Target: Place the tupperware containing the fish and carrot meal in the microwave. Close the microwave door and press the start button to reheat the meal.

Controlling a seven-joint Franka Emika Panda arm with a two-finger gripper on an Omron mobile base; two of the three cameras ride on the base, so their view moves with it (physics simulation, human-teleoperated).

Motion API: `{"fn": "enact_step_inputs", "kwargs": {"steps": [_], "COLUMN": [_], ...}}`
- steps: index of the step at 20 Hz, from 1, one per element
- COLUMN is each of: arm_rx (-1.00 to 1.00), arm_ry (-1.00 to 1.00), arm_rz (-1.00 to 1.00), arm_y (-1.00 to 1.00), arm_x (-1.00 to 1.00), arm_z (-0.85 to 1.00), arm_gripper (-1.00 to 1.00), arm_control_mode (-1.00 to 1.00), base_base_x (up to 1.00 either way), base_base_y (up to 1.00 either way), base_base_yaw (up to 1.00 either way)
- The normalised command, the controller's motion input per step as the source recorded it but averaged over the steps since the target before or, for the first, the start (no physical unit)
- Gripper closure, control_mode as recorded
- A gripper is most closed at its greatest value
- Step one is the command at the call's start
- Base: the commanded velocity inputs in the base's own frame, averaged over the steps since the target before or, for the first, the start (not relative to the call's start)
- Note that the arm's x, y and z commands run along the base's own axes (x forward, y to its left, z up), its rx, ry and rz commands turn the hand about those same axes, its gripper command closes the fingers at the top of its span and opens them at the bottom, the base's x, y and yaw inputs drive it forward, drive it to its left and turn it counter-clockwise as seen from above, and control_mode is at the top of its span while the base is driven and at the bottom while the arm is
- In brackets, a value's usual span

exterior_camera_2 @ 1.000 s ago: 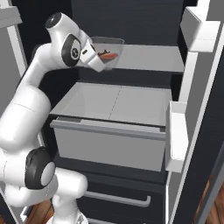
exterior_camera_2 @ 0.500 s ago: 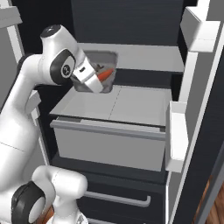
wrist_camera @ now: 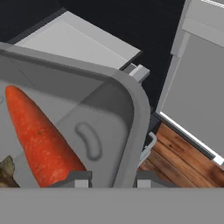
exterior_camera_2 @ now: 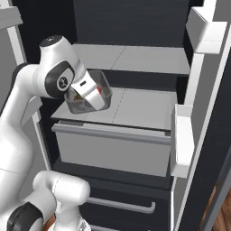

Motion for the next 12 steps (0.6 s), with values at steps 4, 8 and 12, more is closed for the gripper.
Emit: {"fn": "enact_step_inputs", "kwargs": {"steps": [4, 8, 12], "arm_rx": [0.0, 0.0, 0.0], "arm_ry": [0.0, 0.0, 0.0], "arm_rz": [0.0, 0.0, 0.0], "arm_y": [-0.01, 0.0, 0.0], "arm_x": [0.01, 0.0, 0.0], "arm_z": [0.0, 0.0, 0.0], "arm_gripper": [1.0, 1.0, 1.0], "arm_control_mode": [-1.0, 1.0, 1.0], "base_base_x": [0.0, -0.01, -0.56], "base_base_y": [0.0, 0.0, -0.01], "base_base_yaw": [0.0, 0.0, 0.0]}}
